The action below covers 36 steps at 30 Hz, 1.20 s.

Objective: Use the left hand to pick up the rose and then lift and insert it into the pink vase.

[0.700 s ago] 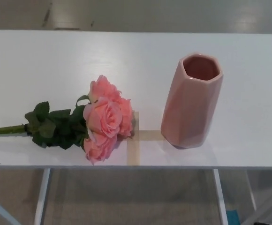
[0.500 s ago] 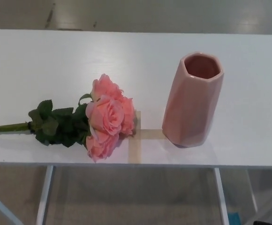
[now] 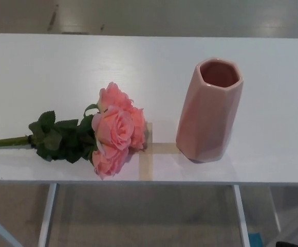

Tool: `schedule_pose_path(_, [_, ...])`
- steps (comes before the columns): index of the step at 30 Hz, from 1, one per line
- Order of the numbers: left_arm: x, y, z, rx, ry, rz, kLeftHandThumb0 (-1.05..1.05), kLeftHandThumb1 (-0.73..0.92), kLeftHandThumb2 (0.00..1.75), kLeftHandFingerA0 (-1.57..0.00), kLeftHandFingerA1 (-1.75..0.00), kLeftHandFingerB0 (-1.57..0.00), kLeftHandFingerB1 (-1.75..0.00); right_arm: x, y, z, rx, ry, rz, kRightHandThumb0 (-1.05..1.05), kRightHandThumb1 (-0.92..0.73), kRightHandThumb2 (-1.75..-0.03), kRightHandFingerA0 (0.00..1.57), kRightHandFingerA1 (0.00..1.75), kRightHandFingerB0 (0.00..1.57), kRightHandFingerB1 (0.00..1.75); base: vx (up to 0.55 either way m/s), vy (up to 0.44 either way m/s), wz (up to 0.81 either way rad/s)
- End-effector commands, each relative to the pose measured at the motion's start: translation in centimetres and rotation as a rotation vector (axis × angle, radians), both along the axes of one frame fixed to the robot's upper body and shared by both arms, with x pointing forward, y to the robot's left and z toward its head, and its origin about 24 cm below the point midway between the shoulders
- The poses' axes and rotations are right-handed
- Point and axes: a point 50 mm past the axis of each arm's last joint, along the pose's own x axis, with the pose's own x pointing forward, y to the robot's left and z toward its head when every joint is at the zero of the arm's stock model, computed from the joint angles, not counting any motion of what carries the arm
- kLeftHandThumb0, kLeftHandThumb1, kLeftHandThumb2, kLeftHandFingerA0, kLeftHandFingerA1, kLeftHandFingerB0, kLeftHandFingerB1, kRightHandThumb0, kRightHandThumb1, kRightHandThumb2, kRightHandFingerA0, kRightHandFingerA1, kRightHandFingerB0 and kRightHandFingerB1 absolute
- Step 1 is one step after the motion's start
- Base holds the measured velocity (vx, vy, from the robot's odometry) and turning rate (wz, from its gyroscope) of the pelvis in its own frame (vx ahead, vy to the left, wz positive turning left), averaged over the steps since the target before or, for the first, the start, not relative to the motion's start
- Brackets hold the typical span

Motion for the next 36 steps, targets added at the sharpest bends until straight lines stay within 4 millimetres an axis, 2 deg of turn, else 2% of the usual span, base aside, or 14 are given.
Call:
schedule_pose_path(1, [-2.0, -0.8, 4.3, 0.034, -0.187, -0.226, -0.41, 0.38, 0.61, -0.05, -0.22, -0.07, -0.22, -0.5, -0.1, 0.1, -0.037, -0.02, 0.024, -0.19, -0.6, -0.57, 0.64, 0.51, 0.56, 0.48, 0.0, 0.0, 0.0])
schedule_pose_path(4, [-2.2, -1.1, 4.7, 0.042, -0.195, -0.231, -0.41, 0.38, 0.61, -0.05, -0.22, -0.07, -0.22, -0.5, -0.1, 0.0, -0.037, -0.018, 0.023, -0.19, -0.6, -0.57, 0.64, 0.51, 0.56, 0.48, 0.0, 0.0, 0.0])
schedule_pose_path(7, [-4.2, -2.7, 8.8, 0.14, -0.376, -0.345, -0.44, 0.3, 0.68, -0.04, -0.36, -0.03, -0.24, 0.0, 0.5, 0.0, -0.025, -0.012, 0.032, -0.19, -0.6, -0.57, 0.64, 0.51, 0.56, 0.48, 0.0, 0.0, 0.0])
schedule_pose_path(10, [-4.7, -3.1, 9.7, 0.153, -0.412, -0.358, -0.43, 0.3, 0.7, -0.07, -0.43, 0.0, -0.31, 0.0, 0.3, 0.0, -0.024, -0.015, 0.028, -0.19, -0.61, -0.57, 0.64, 0.51, 0.56, 0.48, 0.0, 0.0, 0.0])
schedule_pose_path(12, [-5.6, -3.8, 11.4, 0.181, -0.492, -0.382, -0.51, 0.37, 0.62, -0.1, -0.35, -0.09, -0.24, 0.0, 0.1, 0.1, -0.022, -0.02, 0.021, -0.19, -0.61, -0.57, 0.64, 0.52, 0.56, 0.48, 0.0, 0.0, 0.0])
schedule_pose_path(15, [-6.9, -4.7, 13.6, 0.23, -0.611, -0.385, -0.55, 0.38, 0.64, -0.1, -0.36, -0.06, -0.26, -0.1, 0.0, 0.1, -0.025, -0.015, 0.012, -0.19, -0.61, -0.57, 0.65, 0.52, 0.57, 0.48, 0.0, 0.0, 0.0])
schedule_pose_path(18, [-7.2, -4.9, 14.1, 0.243, -0.636, -0.382, -0.55, 0.38, 0.64, -0.1, -0.36, -0.06, -0.26, -0.1, 0.1, 0.1, -0.025, -0.014, 0.012, -0.19, -0.61, -0.57, 0.65, 0.52, 0.57, 0.48, 0.0, 0.0, 0.0])
schedule_pose_path(19, [-7.2, -5.7, 15.8, 0.285, -0.745, -0.376, -0.31, 0.23, 0.82, 0.0, -0.49, 0.0, -0.49, -0.1, 0.1, 0.0, -0.023, -0.016, 0.013, -0.19, -0.61, -0.57, 0.65, 0.52, 0.57, 0.48, 0.0, 0.0, 0.0])
schedule_pose_path(22, [-7.3, -6.1, 16.5, 0.303, -0.791, -0.371, -0.31, 0.23, 0.82, 0.0, -0.49, 0.0, -0.49, -0.2, 0.2, 0.0, -0.021, -0.017, 0.013, -0.19, -0.61, -0.57, 0.65, 0.52, 0.57, 0.48, 0.0, 0.0, 0.0])
schedule_pose_path(25, [-5.0, -7.2, 19.6, 0.366, -0.975, -0.403, -0.32, 0.19, 0.81, -0.02, -0.5, 0.0, -0.49, -0.1, 0.0, 0.1, -0.023, -0.018, 0.014, -0.19, -0.61, -0.57, 0.66, 0.52, 0.57, 0.48, 0.0, 0.0, 0.0])
schedule_pose_path(26, [-4.6, -7.3, 19.9, 0.371, -0.994, -0.408, -0.62, 0.38, 0.69, -0.09, -0.42, -0.07, -0.32, -0.1, 0.1, 0.1, -0.024, -0.017, 0.013, -0.19, -0.61, -0.57, 0.66, 0.52, 0.57, 0.48, 0.0, 0.0, 0.0])
schedule_pose_path(28, [-3.3, -7.6, 20.6, 0.386, -1.022, -0.442, -0.6, 0.38, 0.75, 0.0, -0.19, -0.05, -0.23, -0.2, 0.1, 0.0, -0.023, -0.013, 0.015, -0.19, -0.61, -0.57, 0.66, 0.52, 0.57, 0.48, 0.0, 0.0, 0.0])
schedule_pose_path(31, [-1.4, -8.1, 21.7, 0.399, -1.032, -0.512, -0.64, 0.42, 0.74, 0.0, -0.08, -0.12, -0.17, -0.2, 0.0, 0.0, -0.019, -0.016, 0.012, -0.19, -0.61, -0.57, 0.66, 0.52, 0.57, 0.48, 0.0, 0.0, 0.0])
schedule_pose_path(36, [1.7, -9.1, 23.1, 0.46, -1.018, -0.648, -0.62, 0.4, 0.76, 0.0, -0.13, -0.08, -0.18, -0.1, 0.0, 0.1, -0.018, -0.016, 0.016, -0.19, -0.61, -0.57, 0.65, 0.52, 0.57, 0.48, 0.0, 0.0, 0.0])
